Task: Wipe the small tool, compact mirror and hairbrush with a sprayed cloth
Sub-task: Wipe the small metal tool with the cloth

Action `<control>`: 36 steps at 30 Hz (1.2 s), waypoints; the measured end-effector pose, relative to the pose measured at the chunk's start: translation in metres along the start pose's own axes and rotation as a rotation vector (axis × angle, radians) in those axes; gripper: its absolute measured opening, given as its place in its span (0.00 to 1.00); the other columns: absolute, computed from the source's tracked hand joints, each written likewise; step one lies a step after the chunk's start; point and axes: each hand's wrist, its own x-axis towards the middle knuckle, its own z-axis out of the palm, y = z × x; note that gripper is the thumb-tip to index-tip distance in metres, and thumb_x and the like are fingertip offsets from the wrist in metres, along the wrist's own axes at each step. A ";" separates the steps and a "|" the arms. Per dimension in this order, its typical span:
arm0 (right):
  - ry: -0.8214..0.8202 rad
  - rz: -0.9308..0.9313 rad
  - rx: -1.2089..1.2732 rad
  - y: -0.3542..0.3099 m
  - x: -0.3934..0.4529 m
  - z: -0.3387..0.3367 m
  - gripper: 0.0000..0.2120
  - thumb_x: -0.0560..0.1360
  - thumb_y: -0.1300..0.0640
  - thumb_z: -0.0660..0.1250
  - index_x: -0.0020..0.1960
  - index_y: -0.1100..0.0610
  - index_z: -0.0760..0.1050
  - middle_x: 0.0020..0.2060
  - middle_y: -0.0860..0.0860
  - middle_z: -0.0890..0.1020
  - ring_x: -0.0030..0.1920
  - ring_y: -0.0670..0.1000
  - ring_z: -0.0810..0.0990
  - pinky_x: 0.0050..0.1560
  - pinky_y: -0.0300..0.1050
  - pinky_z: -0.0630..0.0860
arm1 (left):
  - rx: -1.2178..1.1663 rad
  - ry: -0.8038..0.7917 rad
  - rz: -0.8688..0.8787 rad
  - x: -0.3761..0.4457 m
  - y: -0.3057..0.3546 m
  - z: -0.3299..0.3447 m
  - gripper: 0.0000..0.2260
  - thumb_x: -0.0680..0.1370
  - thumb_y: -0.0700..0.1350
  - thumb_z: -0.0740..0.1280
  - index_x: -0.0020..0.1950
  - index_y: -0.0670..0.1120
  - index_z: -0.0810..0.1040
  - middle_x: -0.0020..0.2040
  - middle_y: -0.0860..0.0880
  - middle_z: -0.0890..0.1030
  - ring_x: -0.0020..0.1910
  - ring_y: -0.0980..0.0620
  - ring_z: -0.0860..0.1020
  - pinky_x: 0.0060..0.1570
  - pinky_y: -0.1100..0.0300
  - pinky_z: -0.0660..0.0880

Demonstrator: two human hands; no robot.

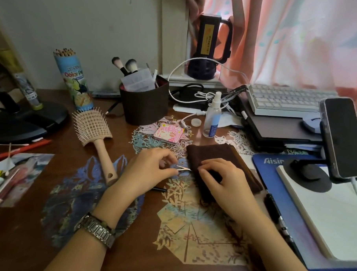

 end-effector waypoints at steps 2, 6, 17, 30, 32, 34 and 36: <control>-0.037 -0.045 -0.042 0.005 -0.001 -0.007 0.13 0.78 0.51 0.62 0.61 0.46 0.75 0.60 0.41 0.76 0.63 0.42 0.71 0.66 0.49 0.68 | 0.017 0.018 -0.011 -0.001 -0.003 -0.003 0.06 0.71 0.51 0.73 0.47 0.56 0.79 0.46 0.59 0.79 0.45 0.61 0.76 0.49 0.53 0.77; -0.157 -0.065 -0.231 0.009 -0.005 -0.007 0.17 0.79 0.48 0.57 0.68 0.41 0.66 0.69 0.39 0.67 0.71 0.44 0.61 0.73 0.48 0.56 | 0.030 0.015 -0.015 0.000 -0.004 -0.001 0.06 0.71 0.51 0.73 0.47 0.56 0.80 0.49 0.58 0.79 0.48 0.60 0.76 0.52 0.51 0.76; -0.152 -0.107 -0.336 0.003 -0.009 0.008 0.18 0.79 0.46 0.55 0.69 0.41 0.64 0.67 0.40 0.67 0.68 0.47 0.61 0.66 0.44 0.59 | 0.052 0.024 0.001 0.001 -0.001 0.002 0.06 0.71 0.52 0.73 0.46 0.53 0.81 0.47 0.56 0.77 0.48 0.57 0.75 0.52 0.52 0.75; -0.176 -0.136 -0.388 -0.017 -0.010 0.020 0.23 0.76 0.37 0.50 0.70 0.38 0.60 0.67 0.40 0.66 0.68 0.47 0.62 0.67 0.47 0.60 | 0.055 0.041 0.004 0.002 -0.002 0.003 0.05 0.71 0.51 0.73 0.45 0.55 0.81 0.48 0.56 0.77 0.50 0.54 0.76 0.52 0.50 0.74; -0.174 -0.134 -0.407 -0.016 -0.010 0.020 0.24 0.75 0.36 0.47 0.70 0.38 0.59 0.67 0.41 0.66 0.68 0.48 0.62 0.67 0.47 0.60 | 0.056 0.041 0.004 0.002 -0.002 0.003 0.05 0.71 0.51 0.73 0.45 0.55 0.80 0.48 0.56 0.77 0.50 0.55 0.75 0.53 0.51 0.74; -0.178 -0.125 -0.418 -0.016 -0.011 0.020 0.25 0.74 0.37 0.45 0.70 0.38 0.59 0.67 0.41 0.66 0.68 0.48 0.62 0.68 0.47 0.60 | 0.063 0.036 0.005 0.001 -0.001 0.003 0.05 0.71 0.51 0.73 0.46 0.55 0.80 0.48 0.56 0.77 0.51 0.56 0.75 0.53 0.51 0.74; -0.174 -0.118 -0.422 -0.015 -0.011 0.020 0.26 0.73 0.37 0.44 0.70 0.38 0.59 0.67 0.42 0.66 0.68 0.48 0.63 0.68 0.46 0.59 | 0.072 0.033 0.013 0.001 -0.001 0.002 0.05 0.71 0.52 0.72 0.45 0.56 0.80 0.48 0.56 0.77 0.50 0.56 0.75 0.52 0.50 0.75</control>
